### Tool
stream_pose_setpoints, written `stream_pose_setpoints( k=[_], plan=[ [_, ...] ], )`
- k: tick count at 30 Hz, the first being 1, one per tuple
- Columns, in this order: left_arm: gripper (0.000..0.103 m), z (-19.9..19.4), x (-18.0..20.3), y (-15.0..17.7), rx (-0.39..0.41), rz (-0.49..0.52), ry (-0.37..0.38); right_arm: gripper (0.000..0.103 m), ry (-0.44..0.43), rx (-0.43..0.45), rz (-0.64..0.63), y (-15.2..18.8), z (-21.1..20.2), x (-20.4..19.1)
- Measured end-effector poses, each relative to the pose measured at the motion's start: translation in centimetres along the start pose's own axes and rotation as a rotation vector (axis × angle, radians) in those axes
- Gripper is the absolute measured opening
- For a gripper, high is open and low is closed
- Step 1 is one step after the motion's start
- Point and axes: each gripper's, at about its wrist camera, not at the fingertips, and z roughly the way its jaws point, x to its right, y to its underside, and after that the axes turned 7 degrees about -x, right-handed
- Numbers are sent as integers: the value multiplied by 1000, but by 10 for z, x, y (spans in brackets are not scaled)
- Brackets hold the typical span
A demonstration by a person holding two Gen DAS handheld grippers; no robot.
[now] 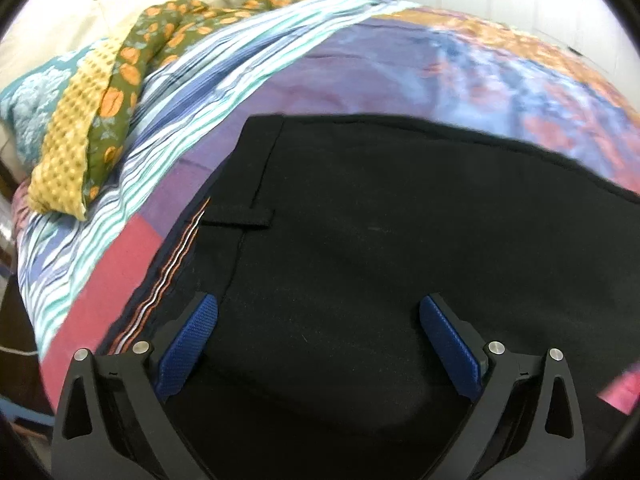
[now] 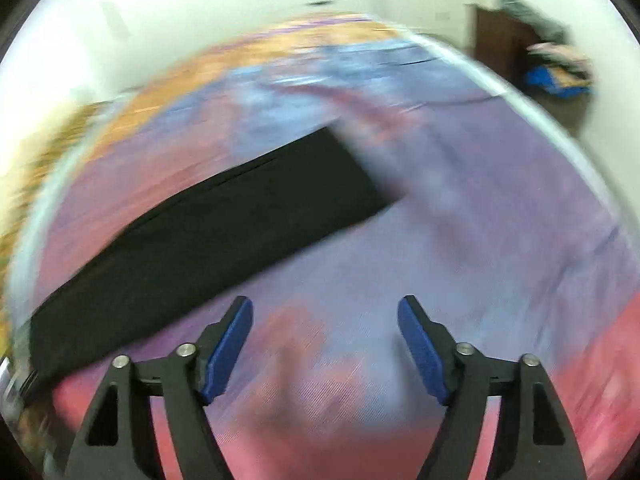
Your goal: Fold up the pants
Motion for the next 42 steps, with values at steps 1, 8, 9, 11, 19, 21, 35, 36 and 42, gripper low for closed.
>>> stream_pose_setpoints(
  k=[1,8,9,11,19,21,35,36,42],
  plan=[
    [102,-20,1,6,24,3,39,87,-72,-17,-14,28,-1,-29],
    [102,-62,54,95,-50,207,188,88,-130,-254,-92,167,6,-70],
    [102,-58,62,108,-74,249,158,88,-107,-244,-59,160,1,-46],
    [102,-63,67,121,-51,255,131,88,31,-218,49,153,-14,17],
    [102,-84,83,30,147,209,50,84,323,-50,269,98,-72,105],
    [102,-64,85,7,156,161,-3,84,212,-24,213,71,-57,65],
    [103,26,61,4,50,9,70,84,-21,-129,-246,-74,174,-119],
    [103,26,60,5,56,8,72,81,12,-118,-244,-78,174,-105],
    [102,31,66,3,71,4,72,82,338,-46,-35,-102,123,48]
  ],
)
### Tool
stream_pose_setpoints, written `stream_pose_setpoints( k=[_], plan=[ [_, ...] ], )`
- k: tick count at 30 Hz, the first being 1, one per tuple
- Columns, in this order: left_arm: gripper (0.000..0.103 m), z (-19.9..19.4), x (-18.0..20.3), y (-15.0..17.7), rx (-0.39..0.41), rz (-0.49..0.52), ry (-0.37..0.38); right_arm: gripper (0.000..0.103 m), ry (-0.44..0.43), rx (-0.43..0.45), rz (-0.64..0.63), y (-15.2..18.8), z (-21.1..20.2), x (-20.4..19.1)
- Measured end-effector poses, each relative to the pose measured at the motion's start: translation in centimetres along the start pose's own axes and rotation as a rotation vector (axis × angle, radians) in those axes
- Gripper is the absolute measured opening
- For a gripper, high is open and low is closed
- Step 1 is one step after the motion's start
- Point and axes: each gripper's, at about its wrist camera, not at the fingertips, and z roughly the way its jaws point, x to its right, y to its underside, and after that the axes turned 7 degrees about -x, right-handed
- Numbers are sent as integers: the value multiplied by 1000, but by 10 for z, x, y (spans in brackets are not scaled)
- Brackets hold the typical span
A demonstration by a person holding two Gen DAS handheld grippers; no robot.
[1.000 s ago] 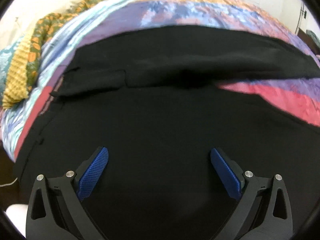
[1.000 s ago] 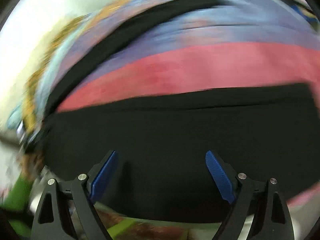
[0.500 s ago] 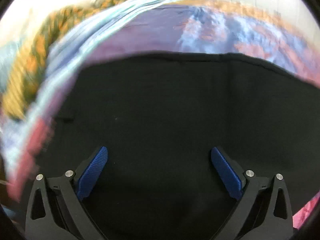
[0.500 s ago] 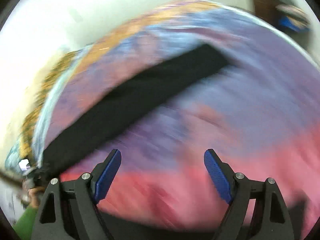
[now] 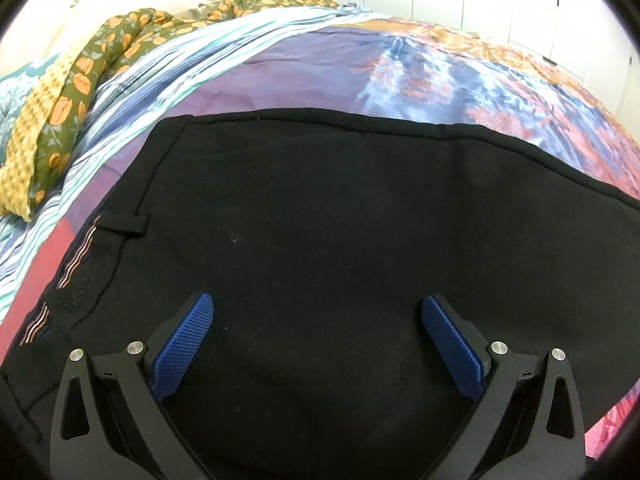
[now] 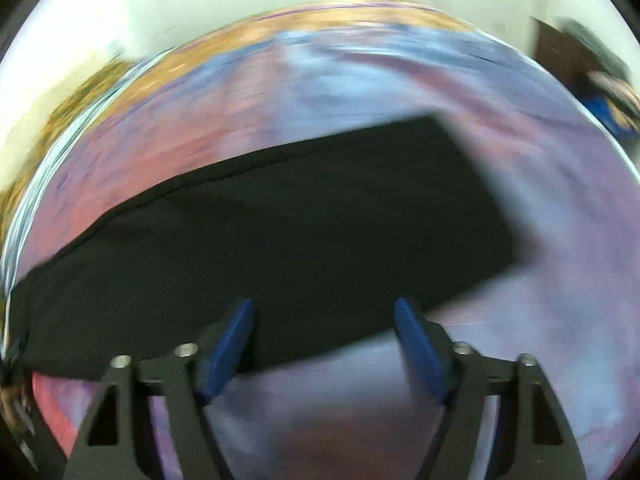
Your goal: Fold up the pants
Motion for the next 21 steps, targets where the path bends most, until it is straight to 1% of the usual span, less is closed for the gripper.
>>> stream_pose_setpoints(
  k=[1,4,5,8,9,11,12,13,14,16,17,18,19,20,21],
  plan=[
    [102,0,0,0,2,0,-1,83,12,8,16,-2,-4,14],
    [102,0,2,1,5,1,-6,83,-60,31,47,-18,-9,38],
    [102,0,2,1,5,2,-7,83,-103,35,50,-30,-8,34],
    [102,1,2,1,4,3,-9,78,-135,15,47,-48,1,28],
    [102,1,2,0,4,3,-10,73,-129,-2,47,-52,6,26],
    [102,1,2,0,4,4,-12,50,-99,-49,59,-51,16,23],
    [102,2,2,0,5,4,-13,32,-65,-46,63,-50,14,21],
    [102,2,2,0,5,4,-14,23,-44,-19,69,-41,4,24],
    [102,2,1,0,5,4,-14,21,-69,25,78,-33,-7,25],
    [102,2,1,0,5,4,-14,20,-83,98,67,-16,-32,26],
    [102,2,1,1,5,4,-14,20,-97,145,48,2,-53,26],
    [102,2,1,1,5,4,-14,20,-98,165,33,14,-65,26],
    [102,2,1,1,5,5,-14,19,-100,193,8,32,-82,26],
    [102,2,1,1,5,5,-14,19,-98,221,-22,61,-103,27],
    [102,2,1,1,5,5,-14,19,-101,230,-37,87,-118,29]
  ],
)
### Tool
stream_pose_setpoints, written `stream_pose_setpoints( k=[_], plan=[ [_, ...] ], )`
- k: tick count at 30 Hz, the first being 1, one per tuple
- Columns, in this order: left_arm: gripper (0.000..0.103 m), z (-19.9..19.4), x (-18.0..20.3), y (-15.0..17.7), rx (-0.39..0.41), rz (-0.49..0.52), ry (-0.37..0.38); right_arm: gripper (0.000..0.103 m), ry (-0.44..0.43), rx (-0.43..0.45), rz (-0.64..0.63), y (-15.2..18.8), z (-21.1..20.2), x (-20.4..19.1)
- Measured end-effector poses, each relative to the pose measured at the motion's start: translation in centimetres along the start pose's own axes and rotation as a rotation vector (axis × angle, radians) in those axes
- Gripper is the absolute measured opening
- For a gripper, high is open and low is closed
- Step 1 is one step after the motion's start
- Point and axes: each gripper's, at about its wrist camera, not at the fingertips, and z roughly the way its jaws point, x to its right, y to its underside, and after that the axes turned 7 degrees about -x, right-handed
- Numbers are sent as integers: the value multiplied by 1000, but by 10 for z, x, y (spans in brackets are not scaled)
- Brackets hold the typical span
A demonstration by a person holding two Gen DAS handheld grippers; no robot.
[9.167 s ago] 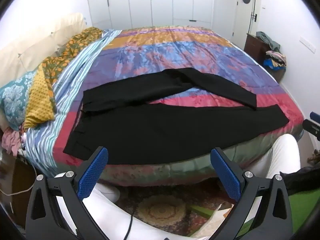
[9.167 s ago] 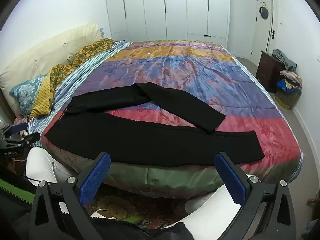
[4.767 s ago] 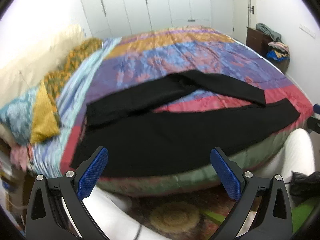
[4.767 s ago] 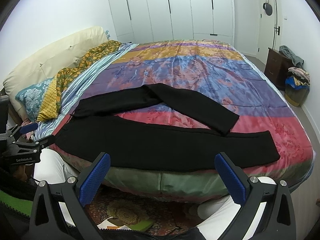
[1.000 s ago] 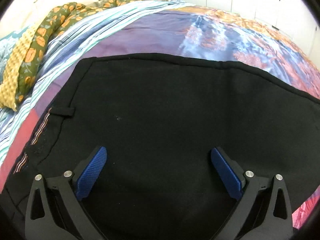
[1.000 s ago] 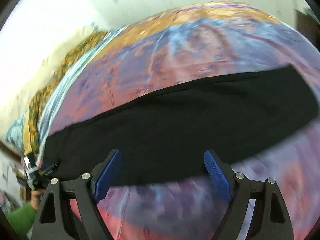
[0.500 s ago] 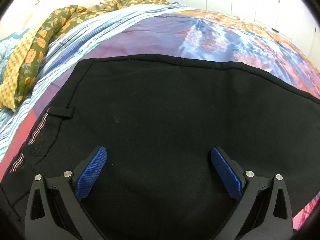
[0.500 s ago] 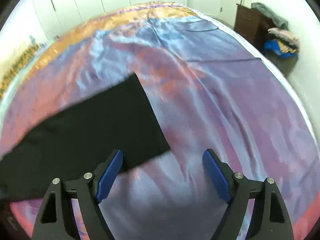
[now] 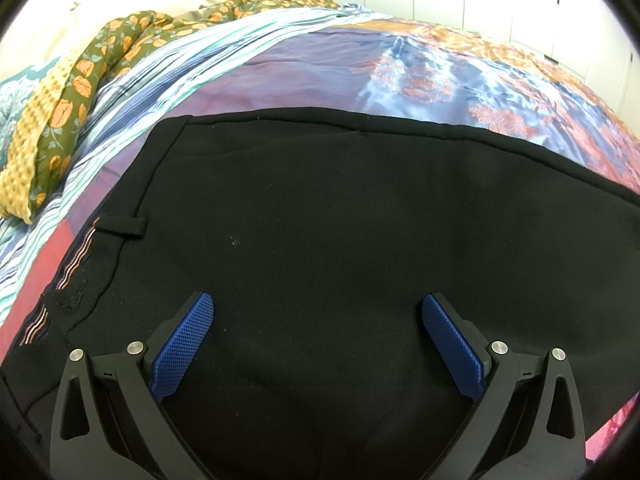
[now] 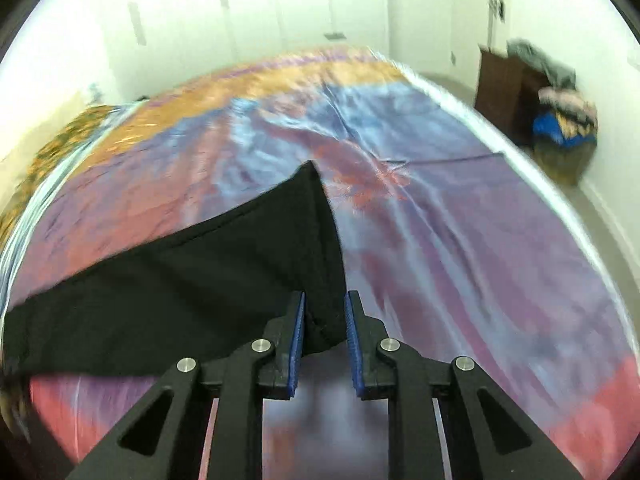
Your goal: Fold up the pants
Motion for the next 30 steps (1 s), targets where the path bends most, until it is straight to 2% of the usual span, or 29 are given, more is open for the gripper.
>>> stream_pose_setpoints(
  k=[3,4,5,6,7,8,9,10,12,14,16,19,21,23,25,27,29,30],
  plan=[
    [102,1,0,-1,-4,3,-4,19,-33,-48,59,69,-35,3],
    [102,1,1,-2,-7,6,-9,20,-35,-99,89,99,-41,2],
    [102,1,1,-3,-12,9,-15,20,-21,-141,101,115,-41,-1],
    [102,1,2,-3,-15,11,-18,21,30,-171,107,131,-46,-6],
    [102,0,3,-4,-20,15,-25,30,96,-188,119,148,-52,-11],
    [102,0,3,-5,-24,18,-30,40,110,-187,137,154,-58,-13],
    [102,-1,4,-5,-28,20,-35,64,123,-149,169,156,-71,-15],
    [103,-2,4,-6,-36,20,-39,79,130,-102,188,156,-80,-16],
    [103,-4,4,-8,-66,17,-50,85,137,3,219,157,-101,-23],
    [102,-15,4,-10,-122,14,-61,85,88,2,202,156,-102,-36],
    [102,-31,5,-5,-144,16,-49,85,28,-6,168,156,-100,-49],
    [102,-73,7,18,-104,44,55,85,-41,-13,92,146,-95,-64],
    [102,-97,10,41,-79,72,121,85,-68,-30,33,128,-88,-66],
    [102,-104,15,66,-86,116,146,85,-68,-84,-37,102,-60,-68],
    [102,-96,24,94,-112,188,124,85,-94,-144,-69,79,-30,-66],
    [103,-90,23,108,-103,188,118,85,-106,-264,-103,59,9,-67],
    [103,-88,17,111,-82,153,144,76,-97,-346,-124,50,35,-70],
    [103,-86,17,110,-93,152,150,56,-124,-397,-125,49,48,-71]
  ],
)
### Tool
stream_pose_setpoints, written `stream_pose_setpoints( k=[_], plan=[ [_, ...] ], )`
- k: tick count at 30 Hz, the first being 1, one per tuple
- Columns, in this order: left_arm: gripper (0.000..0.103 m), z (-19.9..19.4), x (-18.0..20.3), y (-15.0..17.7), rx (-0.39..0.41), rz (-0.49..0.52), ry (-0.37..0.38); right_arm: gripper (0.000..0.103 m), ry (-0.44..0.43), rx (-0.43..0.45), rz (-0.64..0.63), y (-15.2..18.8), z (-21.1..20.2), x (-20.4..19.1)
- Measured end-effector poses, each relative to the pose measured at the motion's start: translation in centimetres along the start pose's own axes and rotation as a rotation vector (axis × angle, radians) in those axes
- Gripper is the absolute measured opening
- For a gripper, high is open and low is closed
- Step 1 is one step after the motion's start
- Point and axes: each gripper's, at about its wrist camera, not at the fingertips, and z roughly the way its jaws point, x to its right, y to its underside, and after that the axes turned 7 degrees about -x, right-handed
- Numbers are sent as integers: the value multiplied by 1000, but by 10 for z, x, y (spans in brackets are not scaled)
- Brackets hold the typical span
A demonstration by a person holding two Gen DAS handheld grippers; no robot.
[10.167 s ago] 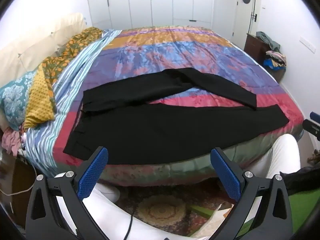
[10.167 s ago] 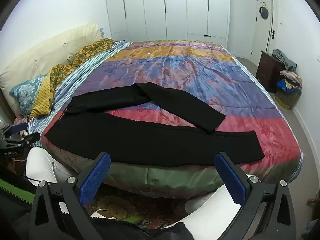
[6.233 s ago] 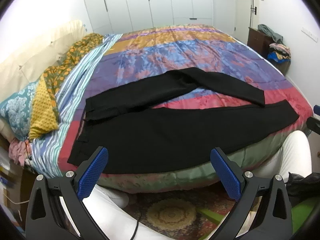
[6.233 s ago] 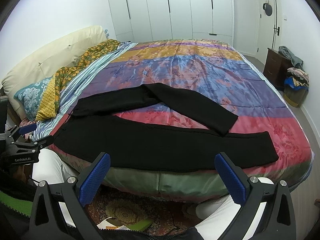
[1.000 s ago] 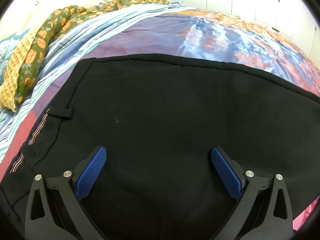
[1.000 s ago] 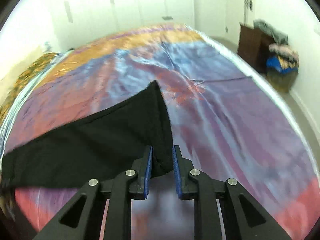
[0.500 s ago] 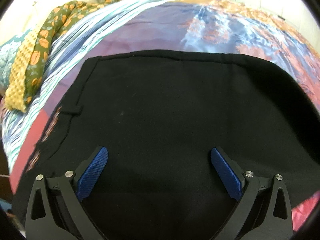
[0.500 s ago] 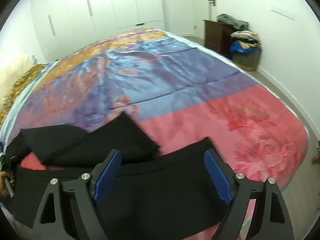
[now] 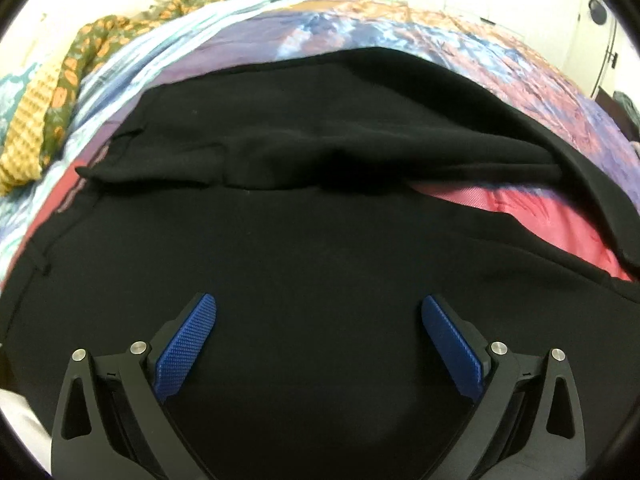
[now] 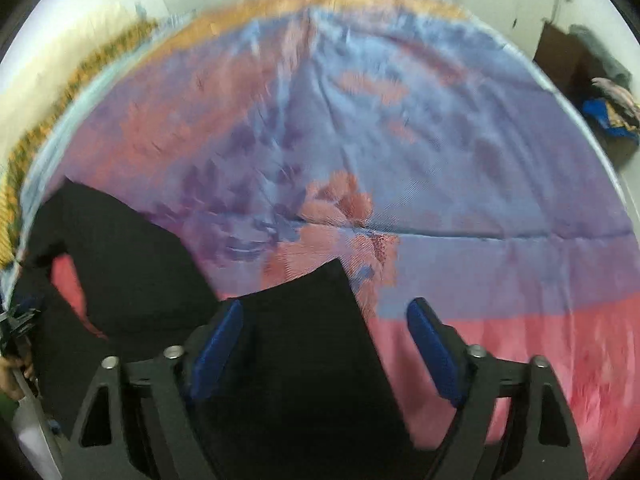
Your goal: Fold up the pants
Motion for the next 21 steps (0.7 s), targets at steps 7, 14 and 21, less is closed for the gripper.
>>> stream_pose_setpoints(
  k=[7,14,21],
  plan=[
    [103,1,-1,3,23,-2,2,5,50,231,-148,50,-74,-18],
    [103,1,4,6,44,8,-29,10,170,197,-53,181,-78,35],
    [103,0,5,7,51,7,-38,52,155,295,183,235,-104,42]
  ],
)
